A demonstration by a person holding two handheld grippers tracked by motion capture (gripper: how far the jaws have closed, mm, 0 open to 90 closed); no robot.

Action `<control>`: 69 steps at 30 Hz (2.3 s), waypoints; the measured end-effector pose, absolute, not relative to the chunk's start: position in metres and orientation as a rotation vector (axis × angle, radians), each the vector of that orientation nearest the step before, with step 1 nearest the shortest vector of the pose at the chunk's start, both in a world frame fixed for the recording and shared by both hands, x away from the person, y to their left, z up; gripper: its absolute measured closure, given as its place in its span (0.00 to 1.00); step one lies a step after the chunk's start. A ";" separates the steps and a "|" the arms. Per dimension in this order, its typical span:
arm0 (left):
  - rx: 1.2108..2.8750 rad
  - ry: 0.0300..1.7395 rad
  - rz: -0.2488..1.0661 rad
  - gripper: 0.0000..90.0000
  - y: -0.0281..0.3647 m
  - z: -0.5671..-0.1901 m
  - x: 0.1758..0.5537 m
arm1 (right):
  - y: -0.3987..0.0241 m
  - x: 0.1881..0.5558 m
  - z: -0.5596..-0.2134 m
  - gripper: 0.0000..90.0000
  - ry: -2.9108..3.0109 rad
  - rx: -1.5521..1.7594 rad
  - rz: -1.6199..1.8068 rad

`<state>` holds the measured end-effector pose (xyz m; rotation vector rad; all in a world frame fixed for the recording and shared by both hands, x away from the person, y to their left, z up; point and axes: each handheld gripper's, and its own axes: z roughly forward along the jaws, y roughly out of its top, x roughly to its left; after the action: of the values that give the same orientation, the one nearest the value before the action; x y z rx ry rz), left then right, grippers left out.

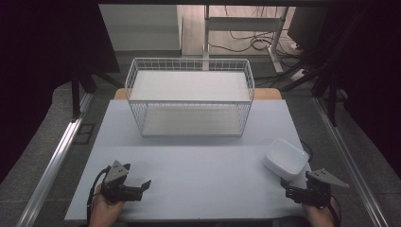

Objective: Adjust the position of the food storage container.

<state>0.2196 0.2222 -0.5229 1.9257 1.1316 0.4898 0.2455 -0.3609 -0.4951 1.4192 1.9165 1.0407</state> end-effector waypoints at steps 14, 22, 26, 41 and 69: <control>1.918 1.094 0.483 0.02 0.221 -0.523 0.219 | -0.361 0.247 -0.491 0.00 1.914 1.392 0.994; 1.927 1.085 0.470 0.02 0.220 -0.524 0.221 | -0.360 0.247 -0.486 0.00 1.981 1.376 1.012; 1.927 1.083 0.470 0.02 0.220 -0.524 0.221 | -0.361 0.249 -0.481 0.02 1.980 1.386 1.000; 1.910 1.094 0.469 0.01 0.221 -0.524 0.223 | -0.377 0.276 -0.462 0.78 1.904 1.405 0.986; 1.912 1.105 0.440 0.01 0.219 -0.527 0.227 | -0.403 0.326 -0.478 1.00 1.853 1.629 0.966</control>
<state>0.2271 0.2190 -0.5269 1.9121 1.1053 0.4398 0.3257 -0.4028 -0.4781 1.6294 1.8530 0.9656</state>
